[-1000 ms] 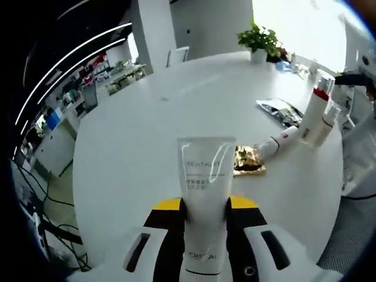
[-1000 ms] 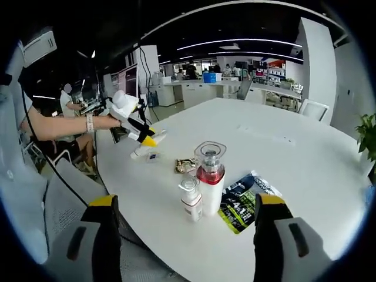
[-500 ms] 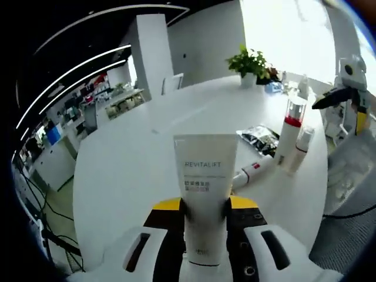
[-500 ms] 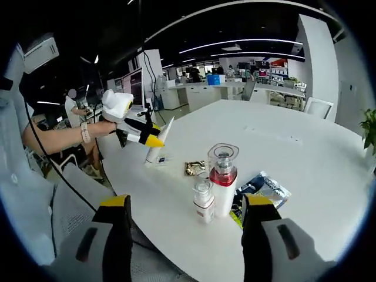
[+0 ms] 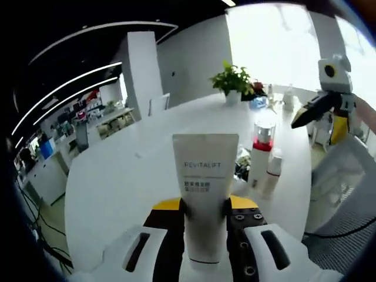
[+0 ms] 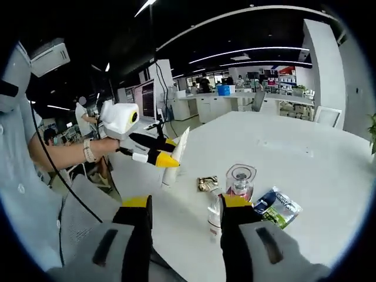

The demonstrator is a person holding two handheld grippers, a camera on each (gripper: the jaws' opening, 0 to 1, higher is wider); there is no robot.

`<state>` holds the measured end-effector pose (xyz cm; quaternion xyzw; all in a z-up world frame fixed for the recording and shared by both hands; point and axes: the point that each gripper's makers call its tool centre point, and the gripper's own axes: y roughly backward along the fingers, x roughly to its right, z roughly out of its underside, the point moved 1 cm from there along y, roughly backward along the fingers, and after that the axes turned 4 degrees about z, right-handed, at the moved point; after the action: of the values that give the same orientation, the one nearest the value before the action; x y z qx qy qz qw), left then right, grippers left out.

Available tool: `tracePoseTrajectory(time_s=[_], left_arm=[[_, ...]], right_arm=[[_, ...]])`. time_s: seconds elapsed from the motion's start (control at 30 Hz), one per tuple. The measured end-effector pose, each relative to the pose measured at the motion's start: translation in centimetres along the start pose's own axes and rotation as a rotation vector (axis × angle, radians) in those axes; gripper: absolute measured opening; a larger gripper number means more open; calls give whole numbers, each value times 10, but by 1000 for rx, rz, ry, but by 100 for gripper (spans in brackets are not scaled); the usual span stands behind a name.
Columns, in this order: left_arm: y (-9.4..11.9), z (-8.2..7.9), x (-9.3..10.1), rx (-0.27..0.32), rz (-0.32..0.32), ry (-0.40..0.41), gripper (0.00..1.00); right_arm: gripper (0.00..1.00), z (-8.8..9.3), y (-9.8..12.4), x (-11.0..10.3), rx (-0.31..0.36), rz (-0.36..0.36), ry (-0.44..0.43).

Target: Arrange the skincare products in the storage area until every visible bottle or jar stands upright without overlapping.

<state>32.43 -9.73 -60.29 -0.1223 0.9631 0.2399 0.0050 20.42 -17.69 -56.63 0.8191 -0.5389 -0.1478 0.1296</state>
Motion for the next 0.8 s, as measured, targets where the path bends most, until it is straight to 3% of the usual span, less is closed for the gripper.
tracePoseTrajectory(time_s=[0.1, 0.23, 0.47, 0.67, 0.8], left_arm=[[-4, -5, 14, 9, 27, -23, 22], [-10, -9, 35, 4, 65, -66, 22], [-12, -17, 57, 24, 93, -126, 22], [-16, -14, 72, 20, 112, -155, 22], [-16, -13, 79, 16, 111, -178, 22]], right_arm=[[31, -8, -10, -4, 37, 1, -40], [29, -10, -21, -7, 36, 7, -37], [28, -11, -32, -7, 61, -8, -131], [28, -13, -39, -9, 85, -15, -170], [22, -14, -44, -7, 89, -13, -194]])
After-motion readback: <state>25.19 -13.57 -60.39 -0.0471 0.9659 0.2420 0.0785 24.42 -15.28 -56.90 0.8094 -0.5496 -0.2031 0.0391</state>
